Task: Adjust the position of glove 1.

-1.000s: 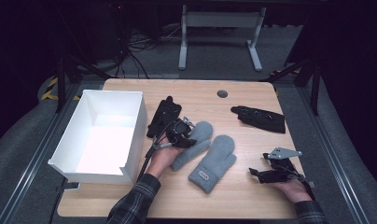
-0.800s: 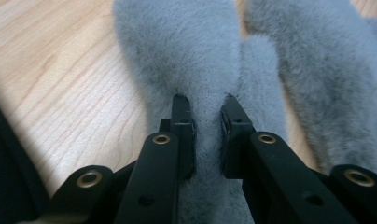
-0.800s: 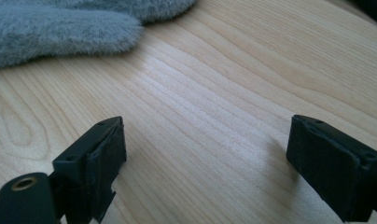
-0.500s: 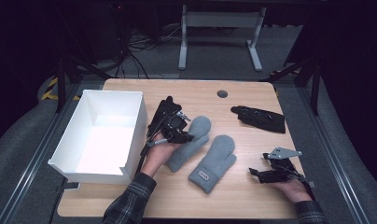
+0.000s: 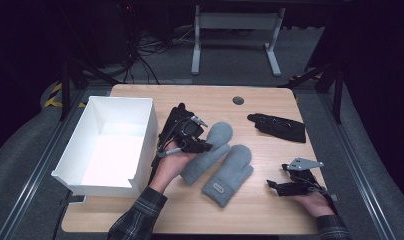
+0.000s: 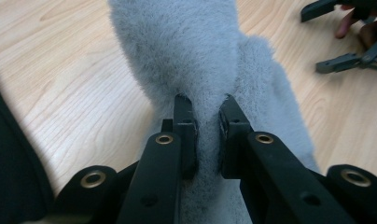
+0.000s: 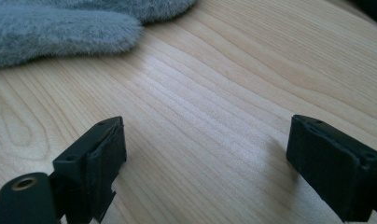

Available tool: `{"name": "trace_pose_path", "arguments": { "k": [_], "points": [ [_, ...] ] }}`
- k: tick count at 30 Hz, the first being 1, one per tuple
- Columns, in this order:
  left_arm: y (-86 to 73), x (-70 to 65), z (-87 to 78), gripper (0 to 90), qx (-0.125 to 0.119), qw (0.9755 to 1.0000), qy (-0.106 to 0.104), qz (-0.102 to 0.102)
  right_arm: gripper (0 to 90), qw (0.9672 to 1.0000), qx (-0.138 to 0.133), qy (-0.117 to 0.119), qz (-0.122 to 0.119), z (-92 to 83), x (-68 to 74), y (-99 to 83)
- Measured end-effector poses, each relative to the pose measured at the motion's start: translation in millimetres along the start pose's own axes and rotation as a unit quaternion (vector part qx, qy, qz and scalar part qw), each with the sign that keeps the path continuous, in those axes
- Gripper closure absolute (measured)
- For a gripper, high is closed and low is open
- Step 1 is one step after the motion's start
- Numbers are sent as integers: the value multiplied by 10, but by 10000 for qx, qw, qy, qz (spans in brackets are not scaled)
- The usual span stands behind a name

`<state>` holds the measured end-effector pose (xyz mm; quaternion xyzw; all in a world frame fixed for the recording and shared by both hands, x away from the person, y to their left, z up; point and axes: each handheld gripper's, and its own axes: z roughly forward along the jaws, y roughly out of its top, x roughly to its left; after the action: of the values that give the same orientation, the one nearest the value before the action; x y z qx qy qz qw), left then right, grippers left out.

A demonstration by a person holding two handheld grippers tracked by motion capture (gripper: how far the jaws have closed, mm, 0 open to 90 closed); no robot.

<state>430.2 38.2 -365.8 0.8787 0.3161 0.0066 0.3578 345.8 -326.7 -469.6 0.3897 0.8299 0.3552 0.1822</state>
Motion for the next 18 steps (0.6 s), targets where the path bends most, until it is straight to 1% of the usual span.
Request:
{"name": "trace_pose_path", "arguments": {
  "k": [1,5,6,7,8,9,13,14,16,18],
  "points": [
    [0,0,0,813,0,10000,0,0,123,10000,0,0,0,0,0,0],
    [76,-146,7,813,36,10000,-28,10,123,10000,-2,0,0,0,-1,0],
    [110,-210,23,813,82,10000,-41,37,123,10000,-1,1,1,0,-1,0],
    [110,-210,23,813,82,10000,-41,37,123,10000,-1,1,1,0,-1,0],
    [139,-264,52,813,95,9999,-54,50,123,10000,-1,2,1,0,-1,0],
    [139,-264,52,813,95,9999,-54,50,123,10000,-1,2,1,0,-1,0],
    [225,-420,167,813,195,9997,-110,108,123,10000,-4,6,-6,1,-2,1],
    [225,-420,167,813,195,9997,-110,108,123,10000,-2,9,-3,1,-2,1],
    [262,-471,227,813,259,9995,-122,120,123,10000,-4,7,-8,1,-3,1],
    [287,-514,279,813,278,9995,-145,84,123,10000,-4,9,-9,1,-3,1]
  ]
}}
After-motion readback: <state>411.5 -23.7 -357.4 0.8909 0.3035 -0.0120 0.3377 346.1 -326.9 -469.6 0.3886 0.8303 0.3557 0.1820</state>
